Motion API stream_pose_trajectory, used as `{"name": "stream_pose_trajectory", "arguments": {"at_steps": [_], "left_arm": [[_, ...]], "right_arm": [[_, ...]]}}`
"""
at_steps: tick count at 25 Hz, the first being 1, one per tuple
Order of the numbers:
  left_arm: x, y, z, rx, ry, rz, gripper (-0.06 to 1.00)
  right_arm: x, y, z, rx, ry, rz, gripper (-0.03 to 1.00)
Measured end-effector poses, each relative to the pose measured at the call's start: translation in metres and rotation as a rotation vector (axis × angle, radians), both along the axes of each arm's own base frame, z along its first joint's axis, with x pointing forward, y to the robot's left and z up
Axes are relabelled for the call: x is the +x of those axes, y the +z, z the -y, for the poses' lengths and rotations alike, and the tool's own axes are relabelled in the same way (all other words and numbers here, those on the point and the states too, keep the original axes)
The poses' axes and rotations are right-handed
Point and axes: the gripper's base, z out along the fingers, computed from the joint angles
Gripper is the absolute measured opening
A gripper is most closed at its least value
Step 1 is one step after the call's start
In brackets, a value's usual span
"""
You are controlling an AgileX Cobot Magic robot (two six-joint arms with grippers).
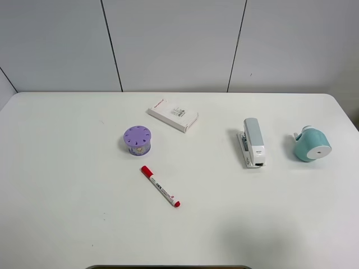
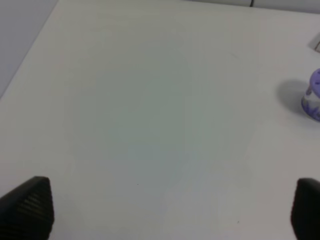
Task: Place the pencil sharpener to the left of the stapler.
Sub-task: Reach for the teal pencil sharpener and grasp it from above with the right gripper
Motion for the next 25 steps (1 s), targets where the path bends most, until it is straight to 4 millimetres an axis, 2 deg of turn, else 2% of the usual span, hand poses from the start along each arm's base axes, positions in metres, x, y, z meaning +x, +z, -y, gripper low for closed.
{"name": "stream_pose_trajectory", "arguments": {"at_steps": [20, 25], "left_arm": [[0.000, 0.000, 0.000, 0.000, 0.000, 0.000, 0.95], [0.000, 0.000, 0.000, 0.000, 0.000, 0.000, 0.95]], "right_arm": [[0.000, 0.001, 0.000, 0.000, 0.000, 0.002, 0.99], [0.003, 0.016, 0.001, 0.014, -0.016, 0.002, 0.99]]}}
